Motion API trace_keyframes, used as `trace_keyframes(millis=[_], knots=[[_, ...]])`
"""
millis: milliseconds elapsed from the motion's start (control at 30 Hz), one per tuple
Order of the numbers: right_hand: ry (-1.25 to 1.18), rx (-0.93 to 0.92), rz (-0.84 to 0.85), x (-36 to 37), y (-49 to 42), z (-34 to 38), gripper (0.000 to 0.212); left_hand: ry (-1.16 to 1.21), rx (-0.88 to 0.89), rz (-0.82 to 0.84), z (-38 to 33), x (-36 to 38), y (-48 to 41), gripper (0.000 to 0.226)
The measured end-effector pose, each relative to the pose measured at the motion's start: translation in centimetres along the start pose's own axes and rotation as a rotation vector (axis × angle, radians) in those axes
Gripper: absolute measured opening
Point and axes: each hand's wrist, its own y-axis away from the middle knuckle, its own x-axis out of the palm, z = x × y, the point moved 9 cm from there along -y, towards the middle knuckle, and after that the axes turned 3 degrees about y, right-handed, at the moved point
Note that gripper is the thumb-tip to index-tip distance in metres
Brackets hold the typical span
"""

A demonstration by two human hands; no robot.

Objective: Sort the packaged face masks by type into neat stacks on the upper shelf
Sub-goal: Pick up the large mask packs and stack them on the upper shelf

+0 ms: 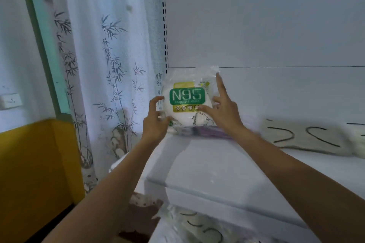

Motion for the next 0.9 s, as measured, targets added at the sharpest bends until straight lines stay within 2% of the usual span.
trace_keyframes(millis=[133, 267, 333, 433, 500, 633, 767, 900], knots=[[-0.007, 0.026, -0.024, 4.1, -3.1, -0.4, 0.077, 0.055, -0.001, -0.020, 2.2, -1.5, -5.1, 0.052], [0.051, 0.038, -0.187, 5.0, -4.8, -1.3, 0.068, 0.042, -0.016, 0.011, 4.2, -0.4, -8.5, 0.043], [0.157, 0.086, -0.262, 5.4, -5.6, -2.6, 0.056, 0.005, -0.020, 0.009, 5.0, 0.5, -9.4, 0.038], [0.363, 0.308, -0.145, 8.2, -6.3, -6.2, 0.032, -0.152, -0.117, -0.069, 7.2, 0.9, -9.3, 0.036], [0.422, 0.383, -0.078, 9.9, -6.2, -7.5, 0.035, -0.293, -0.174, -0.071, 8.9, 1.3, -9.0, 0.037], [0.534, 0.338, -0.108, 10.3, -6.1, -7.7, 0.047, -0.431, -0.128, -0.074, 9.9, 2.2, -8.6, 0.039], [0.627, 0.295, -0.030, 10.5, -5.8, -7.7, 0.069, -0.265, -0.174, -0.082, 10.7, 3.1, -8.2, 0.035], [0.331, 0.123, -0.081, 10.0, -5.7, -6.1, 0.084, -0.109, -0.137, -0.092, 10.4, 2.6, -8.3, 0.032]])
